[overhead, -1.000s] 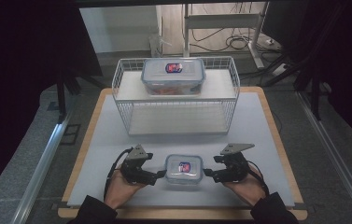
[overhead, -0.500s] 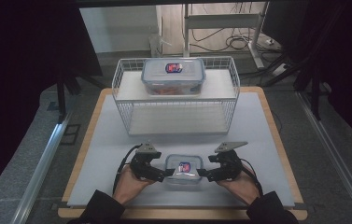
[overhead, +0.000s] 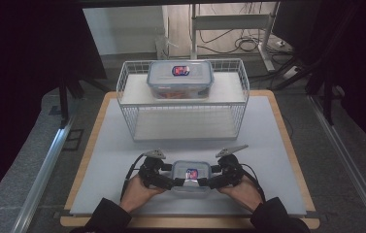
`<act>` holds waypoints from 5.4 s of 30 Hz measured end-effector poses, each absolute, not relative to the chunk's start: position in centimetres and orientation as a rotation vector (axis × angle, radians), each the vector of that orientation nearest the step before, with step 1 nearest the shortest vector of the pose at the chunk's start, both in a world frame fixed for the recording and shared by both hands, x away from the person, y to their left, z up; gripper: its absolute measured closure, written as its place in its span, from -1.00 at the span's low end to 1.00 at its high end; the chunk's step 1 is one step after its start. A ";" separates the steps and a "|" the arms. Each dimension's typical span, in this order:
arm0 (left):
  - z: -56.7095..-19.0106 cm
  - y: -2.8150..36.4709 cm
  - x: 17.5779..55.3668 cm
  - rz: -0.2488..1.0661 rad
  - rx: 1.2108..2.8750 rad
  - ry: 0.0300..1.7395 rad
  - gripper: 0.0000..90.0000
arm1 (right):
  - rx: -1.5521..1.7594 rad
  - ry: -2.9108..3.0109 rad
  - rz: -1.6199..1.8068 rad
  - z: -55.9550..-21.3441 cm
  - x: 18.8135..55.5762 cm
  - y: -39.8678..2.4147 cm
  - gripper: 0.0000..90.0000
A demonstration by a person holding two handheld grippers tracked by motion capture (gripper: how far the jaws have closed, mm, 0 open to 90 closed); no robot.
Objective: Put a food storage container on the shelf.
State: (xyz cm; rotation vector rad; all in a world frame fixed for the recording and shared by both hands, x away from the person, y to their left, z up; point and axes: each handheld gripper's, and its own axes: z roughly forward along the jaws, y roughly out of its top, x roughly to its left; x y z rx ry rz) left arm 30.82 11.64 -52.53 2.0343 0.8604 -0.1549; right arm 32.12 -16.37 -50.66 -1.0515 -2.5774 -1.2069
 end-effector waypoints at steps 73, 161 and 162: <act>-50.3 15.2 28.8 -0.251 1.783 0.918 0.28 | -1.122 -2.209 -1.453 -49.4 31.0 -19.8 0.27; -27.6 19.9 42.7 -0.035 1.634 0.866 0.28 | -1.017 -2.227 -1.808 -26.0 46.1 -15.1 0.29; -27.6 19.9 43.0 -0.037 1.631 0.871 0.28 | -1.023 -2.228 -1.805 -26.0 46.3 -15.1 0.29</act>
